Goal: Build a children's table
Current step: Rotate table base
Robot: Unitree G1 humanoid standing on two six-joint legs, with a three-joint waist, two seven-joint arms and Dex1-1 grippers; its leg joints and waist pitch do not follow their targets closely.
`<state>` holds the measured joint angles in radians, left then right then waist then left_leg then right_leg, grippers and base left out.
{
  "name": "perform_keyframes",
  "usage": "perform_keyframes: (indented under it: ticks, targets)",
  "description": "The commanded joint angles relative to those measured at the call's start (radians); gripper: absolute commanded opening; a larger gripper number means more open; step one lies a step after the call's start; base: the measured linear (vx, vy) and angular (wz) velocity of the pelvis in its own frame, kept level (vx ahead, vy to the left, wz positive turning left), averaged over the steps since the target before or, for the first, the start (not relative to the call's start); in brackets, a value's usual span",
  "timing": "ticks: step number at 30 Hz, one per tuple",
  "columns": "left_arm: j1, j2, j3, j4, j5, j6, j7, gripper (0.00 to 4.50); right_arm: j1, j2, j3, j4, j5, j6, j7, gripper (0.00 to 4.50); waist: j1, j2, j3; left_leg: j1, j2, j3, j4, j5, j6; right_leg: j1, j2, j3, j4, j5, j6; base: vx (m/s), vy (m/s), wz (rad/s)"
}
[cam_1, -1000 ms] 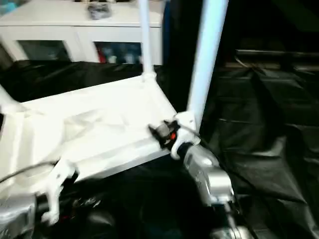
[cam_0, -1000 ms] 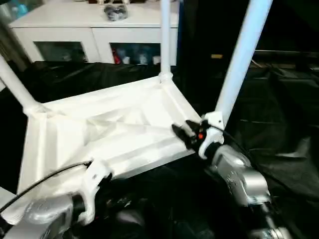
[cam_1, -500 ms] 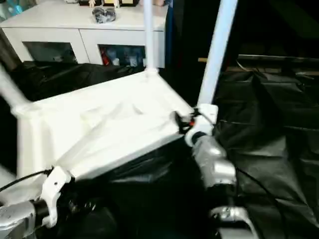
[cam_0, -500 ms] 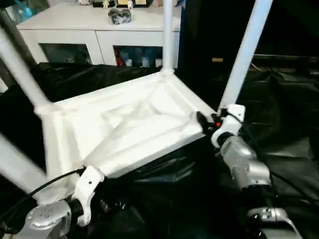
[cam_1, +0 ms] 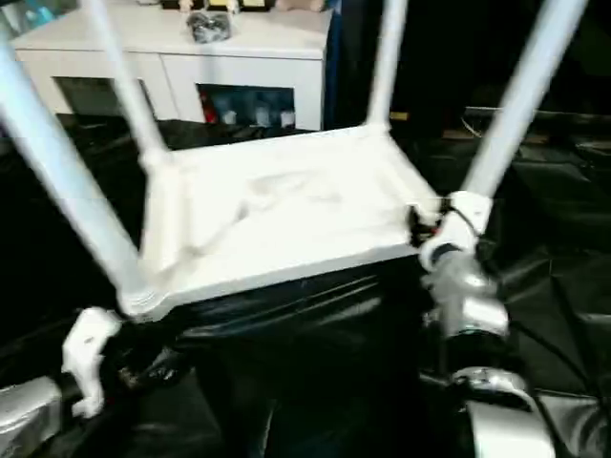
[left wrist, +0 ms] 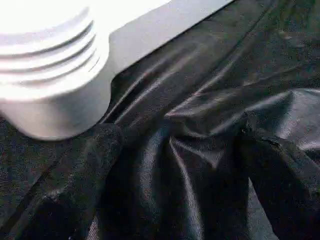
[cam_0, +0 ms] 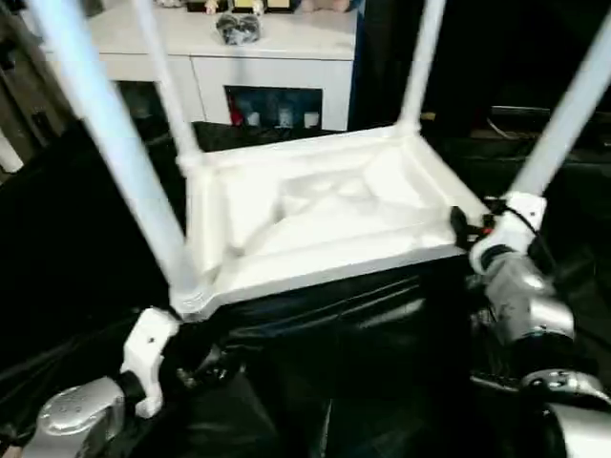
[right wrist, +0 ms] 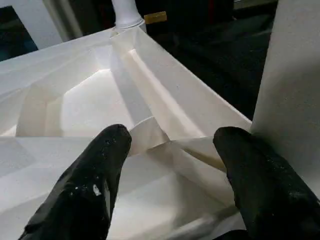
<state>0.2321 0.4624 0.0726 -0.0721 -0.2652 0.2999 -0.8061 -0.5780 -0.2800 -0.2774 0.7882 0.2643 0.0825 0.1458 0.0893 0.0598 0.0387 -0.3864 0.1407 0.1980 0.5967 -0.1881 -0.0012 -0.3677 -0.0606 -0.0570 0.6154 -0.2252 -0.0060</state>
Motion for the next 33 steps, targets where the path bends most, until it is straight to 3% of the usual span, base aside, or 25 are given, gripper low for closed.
perform_keyframes:
  ticks: [1, 3, 4, 6, 7, 8, 10, 12, 13, 14, 15, 17, 18, 19, 20, 22, 24, 25, 27, 28, 33]
  targets:
    - [0.022, 0.026, 0.017, 0.031, -0.017, 0.009, -0.037, 4.45, 0.009, -0.004, 0.003, 0.01, -0.009, -0.007, 0.02, 3.21, -0.001, -0.013, -0.05, 0.021, 0.091, -0.045, -0.076, -0.203, 0.034, 0.014, -0.101, 0.056, -0.073, -0.138, -0.205, 0.0, 0.0, 0.0]
    - [0.03, 0.055, 0.038, 0.07, -0.019, -0.012, -0.057, 4.45, 0.028, 0.0, 0.015, -0.008, -0.008, -0.012, 0.057, 3.21, -0.001, -0.011, -0.048, 0.022, 0.092, -0.045, -0.076, -0.205, 0.043, 0.013, -0.099, 0.055, -0.074, -0.141, -0.207, 0.0, 0.0, 0.0]
    - [0.114, 0.082, 0.115, -0.048, -0.054, 0.026, -0.048, 4.45, 0.053, 0.001, 0.035, -0.049, -0.01, -0.003, 0.095, 3.21, -0.003, -0.008, -0.049, 0.021, 0.096, -0.046, -0.075, -0.21, 0.043, 0.014, -0.101, 0.056, -0.071, -0.137, -0.211, 0.0, 0.0, 0.0]
    - [0.14, 0.09, 0.149, -0.103, -0.068, 0.047, -0.039, 4.45, 0.07, 0.0, 0.048, -0.076, -0.009, 0.001, 0.12, 3.21, -0.011, -0.01, -0.051, 0.012, 0.099, -0.05, -0.079, -0.184, 0.054, 0.023, -0.096, 0.051, -0.064, -0.083, -0.212, 0.0, 0.0, 0.0]
    - [0.148, 0.102, 0.211, -0.158, -0.092, 0.067, -0.026, 4.45, 0.105, -0.006, 0.074, -0.128, -0.012, 0.005, 0.16, 3.21, -0.011, -0.01, -0.051, 0.022, 0.099, -0.045, -0.076, -0.194, 0.064, 0.015, -0.09, 0.05, -0.066, -0.067, -0.217, 0.0, 0.0, 0.0]
    - [0.134, 0.109, 0.264, -0.168, -0.117, 0.07, -0.02, 4.45, 0.138, -0.014, 0.092, -0.171, -0.016, 0.009, 0.174, 3.21, -0.009, -0.008, -0.049, 0.021, 0.099, -0.046, -0.076, -0.195, 0.066, 0.016, -0.091, 0.051, -0.068, -0.07, -0.217, 0.0, 0.0, 0.0]
    - [0.087, 0.12, 0.317, -0.127, -0.151, 0.028, -0.027, 4.45, 0.195, -0.026, 0.094, -0.241, -0.015, 0.023, 0.17, 3.21, 0.005, 0.001, -0.04, 0.034, 0.098, -0.041, -0.08, -0.27, 0.042, 0.002, -0.087, 0.053, -0.083, -0.162, -0.213, 0.0, 0.0, 0.0]
    - [0.061, 0.122, 0.327, -0.105, -0.165, 0.002, -0.032, 4.45, 0.227, -0.033, 0.091, -0.276, -0.015, 0.027, 0.172, 3.21, 0.008, 0.001, -0.035, 0.038, 0.1, -0.046, -0.089, -0.335, -0.001, 0.003, -0.092, 0.055, -0.085, -0.242, -0.198, 0.0, 0.0, 0.0]
    - [0.042, 0.119, 0.325, -0.091, -0.172, -0.018, -0.034, 4.45, 0.251, -0.039, 0.09, -0.302, -0.016, 0.029, 0.178, 3.21, 0.01, 0.009, -0.031, 0.041, 0.101, -0.049, -0.093, -0.377, -0.029, 0.002, -0.094, 0.056, -0.089, -0.295, -0.179, 0.0, 0.0, 0.0]
    - [0.031, 0.117, 0.324, -0.083, -0.175, -0.03, -0.035, 4.45, 0.265, -0.043, 0.09, -0.317, -0.015, 0.031, 0.181, 3.21, 0.008, 0.003, -0.031, 0.047, 0.101, -0.049, -0.095, -0.415, -0.053, -0.002, -0.094, 0.059, -0.092, -0.325, -0.163, 0.0, 0.0, 0.0]
    - [0.004, 0.112, 0.313, -0.07, -0.183, -0.039, -0.034, 4.45, 0.291, -0.051, 0.092, -0.347, -0.015, 0.038, 0.196, 3.21, 0.008, 0.003, -0.032, 0.045, 0.1, -0.052, -0.097, -0.415, -0.058, 0.001, -0.096, 0.061, -0.091, -0.324, -0.159, 0.0, 0.0, 0.0]
    - [-0.06, 0.093, 0.283, -0.066, -0.194, -0.021, -0.018, 4.45, 0.35, -0.071, 0.1, -0.416, -0.012, 0.063, 0.229, 3.21, 0.01, 0.018, -0.035, 0.048, 0.1, -0.051, -0.098, -0.416, -0.07, 0.0, -0.093, 0.063, -0.091, -0.299, -0.145, 0.0, 0.0, 0.0]
    - [-0.097, 0.081, 0.264, -0.074, -0.193, 0.004, -0.007, 4.45, 0.376, -0.08, 0.105, -0.448, -0.013, 0.079, 0.239, 3.21, 0.013, 0.012, -0.032, 0.054, 0.1, -0.049, -0.096, -0.433, -0.076, -0.004, -0.094, 0.065, -0.096, -0.297, -0.145, 0.0, 0.0, 0.0]
    - [-0.1, 0.081, 0.262, -0.075, -0.193, 0.006, -0.006, 4.45, 0.377, -0.08, 0.106, -0.45, -0.013, 0.08, 0.239, 3.21, 0.011, 0.015, -0.033, 0.046, 0.098, -0.053, -0.098, -0.429, -0.077, 0.004, -0.099, 0.064, -0.093, -0.289, -0.155, 0.0, 0.0, 0.0]
    - [-0.125, 0.069, 0.247, -0.081, -0.191, 0.02, -0.002, 4.45, 0.393, -0.088, 0.111, -0.47, -0.017, 0.089, 0.242, 3.21, 0.01, 0.01, -0.036, 0.035, 0.098, -0.056, -0.099, -0.391, -0.067, 0.013, -0.101, 0.062, -0.086, -0.259, -0.158, 0.0, 0.0, 0.0]
    - [-0.178, 0.051, 0.214, -0.072, -0.197, 0.036, -0.007, 4.45, 0.415, -0.098, 0.117, -0.502, -0.026, 0.116, 0.229, 3.21, 0.005, 0.013, -0.039, 0.028, 0.097, -0.055, -0.096, -0.331, -0.05, 0.018, -0.099, 0.06, -0.083, -0.213, -0.162, 0.0, 0.0, 0.0]
    - [-0.223, 0.046, 0.185, -0.038, -0.181, 0.034, -0.003, 4.45, 0.423, -0.103, 0.118, -0.517, -0.038, 0.132, 0.21, 3.21, 0.001, 0.01, -0.038, 0.031, 0.092, -0.051, -0.089, -0.328, -0.038, 0.013, -0.101, 0.061, -0.088, -0.24, -0.169, 0.0, 0.0, 0.0]
    - [-0.238, 0.048, 0.173, -0.019, -0.167, 0.026, 0.002, 4.45, 0.425, -0.104, 0.119, -0.52, -0.043, 0.133, 0.203, 3.21, -0.004, 0.01, -0.041, 0.023, 0.091, -0.054, -0.088, -0.309, -0.032, 0.021, -0.105, 0.06, -0.085, -0.246, -0.17, 0.0, 0.0, 0.0]
    - [-0.29, 0.046, 0.142, 0.044, -0.128, 0.029, 0.023, 4.45, 0.425, -0.096, 0.12, -0.532, -0.051, 0.153, 0.181, 3.21, -0.009, 0.016, -0.041, 0.021, 0.089, -0.057, -0.087, -0.289, -0.022, 0.022, -0.1, 0.056, -0.086, -0.251, -0.156, 0.0, 0.0, 0.0]
    - [-0.299, 0.045, 0.139, 0.053, -0.124, 0.037, 0.029, 4.45, 0.425, -0.095, 0.122, -0.535, -0.055, 0.159, 0.177, 3.21, -0.011, 0.01, -0.044, 0.024, 0.088, -0.055, -0.084, -0.283, -0.016, 0.02, -0.099, 0.056, -0.087, -0.242, -0.158, 0.0, 0.0, 0.0]
    - [-0.342, 0.029, 0.126, 0.081, -0.117, 0.06, 0.063, 4.45, 0.41, -0.088, 0.137, -0.536, -0.075, 0.195, 0.156, 3.21, -0.011, 0.015, -0.05, 0.026, 0.091, -0.052, -0.078, -0.235, 0.007, 0.018, -0.096, 0.053, -0.077, -0.135, -0.206, 0.0, 0.0, 0.0]
